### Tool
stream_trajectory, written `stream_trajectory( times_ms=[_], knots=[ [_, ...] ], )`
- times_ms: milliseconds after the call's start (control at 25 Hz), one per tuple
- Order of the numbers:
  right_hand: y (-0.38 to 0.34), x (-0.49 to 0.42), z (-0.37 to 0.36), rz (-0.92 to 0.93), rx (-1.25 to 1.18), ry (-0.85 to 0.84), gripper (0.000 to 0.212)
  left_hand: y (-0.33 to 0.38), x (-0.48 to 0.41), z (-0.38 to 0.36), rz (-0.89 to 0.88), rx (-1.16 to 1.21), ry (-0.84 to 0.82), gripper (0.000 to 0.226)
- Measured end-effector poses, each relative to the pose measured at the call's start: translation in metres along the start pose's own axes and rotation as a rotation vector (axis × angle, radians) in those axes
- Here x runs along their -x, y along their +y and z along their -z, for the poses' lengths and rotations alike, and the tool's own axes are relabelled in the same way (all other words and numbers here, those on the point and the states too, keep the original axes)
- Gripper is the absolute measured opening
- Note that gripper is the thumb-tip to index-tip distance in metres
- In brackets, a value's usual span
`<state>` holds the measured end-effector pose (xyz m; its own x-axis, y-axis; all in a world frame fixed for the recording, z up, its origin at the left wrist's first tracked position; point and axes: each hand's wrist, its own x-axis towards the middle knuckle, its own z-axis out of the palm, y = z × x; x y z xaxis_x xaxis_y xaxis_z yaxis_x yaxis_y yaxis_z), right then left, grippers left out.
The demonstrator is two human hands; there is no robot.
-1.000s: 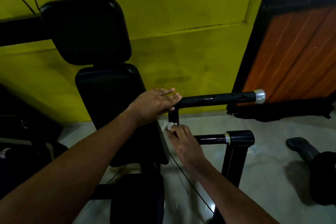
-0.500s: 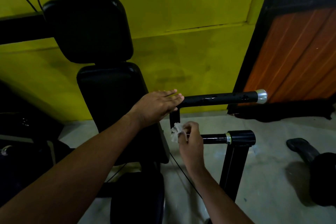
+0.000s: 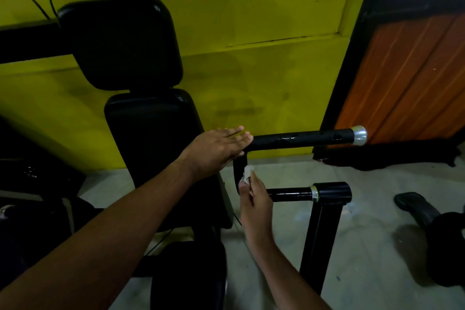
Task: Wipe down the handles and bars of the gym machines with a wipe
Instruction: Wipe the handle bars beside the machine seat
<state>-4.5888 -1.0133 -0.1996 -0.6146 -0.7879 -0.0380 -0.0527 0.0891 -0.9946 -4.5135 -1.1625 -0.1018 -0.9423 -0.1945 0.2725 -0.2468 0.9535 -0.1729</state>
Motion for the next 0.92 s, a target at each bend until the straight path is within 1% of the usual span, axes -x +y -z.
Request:
stream_trajectory(
  times_ms=[80,160,240,280,320,360,400,440,520,560,640,720,760,880,920],
  knots=[
    [0.0,-0.022,0.004,-0.019,0.049,0.039,0.028,0.002,0.001,0.001,-0.003,0.0,0.007,0.047],
    [-0.008,-0.047,0.009,-0.099,0.101,0.018,0.017,0.004,0.001,0.002,-0.003,-0.011,0.01,0.047],
    [-0.014,-0.063,0.012,-0.094,0.103,-0.014,0.008,0.004,0.001,0.002,-0.004,-0.013,0.021,0.046],
    [-0.012,-0.069,0.014,-0.046,0.147,-0.054,0.009,0.004,0.0,0.002,-0.003,-0.005,0.025,0.046],
    [-0.011,-0.072,0.015,0.009,0.242,-0.107,0.013,0.004,0.0,0.002,-0.001,0.003,0.028,0.046],
    [-0.007,-0.072,0.017,0.015,0.343,-0.164,0.017,0.004,0.0,0.002,-0.001,0.005,0.03,0.046],
    [-0.005,-0.071,0.018,-0.03,0.355,-0.206,0.019,0.004,0.0,0.002,-0.002,-0.003,0.03,0.046],
    [-0.007,-0.07,0.019,-0.103,0.265,-0.241,0.021,0.003,0.0,0.001,-0.006,-0.015,0.028,0.046],
    [-0.017,-0.069,0.022,-0.19,0.033,-0.29,0.026,0.003,0.0,0.0,-0.009,-0.023,0.027,0.045],
    [-0.02,-0.071,0.023,-0.21,-0.02,-0.322,0.027,0.003,0.0,0.0,-0.004,-0.015,0.026,0.045],
    [-0.022,-0.076,0.024,-0.254,-0.017,-0.396,0.027,0.002,0.002,-0.001,0.003,0.002,0.018,0.045],
    [-0.023,-0.074,0.025,-0.284,-0.099,-0.364,0.026,-0.001,0.002,-0.003,0.0,0.015,-0.004,0.045],
    [-0.018,-0.071,0.024,-0.281,-0.121,-0.302,0.024,-0.003,0.001,-0.002,-0.002,0.018,-0.014,0.045],
    [-0.005,-0.052,0.015,-0.194,-0.056,-0.087,0.02,-0.006,-0.001,0.0,-0.027,-0.01,-0.025,0.047],
    [-0.006,-0.046,0.011,-0.181,-0.131,0.003,0.017,-0.006,-0.001,0.0,-0.035,-0.018,-0.025,0.047]
  ],
)
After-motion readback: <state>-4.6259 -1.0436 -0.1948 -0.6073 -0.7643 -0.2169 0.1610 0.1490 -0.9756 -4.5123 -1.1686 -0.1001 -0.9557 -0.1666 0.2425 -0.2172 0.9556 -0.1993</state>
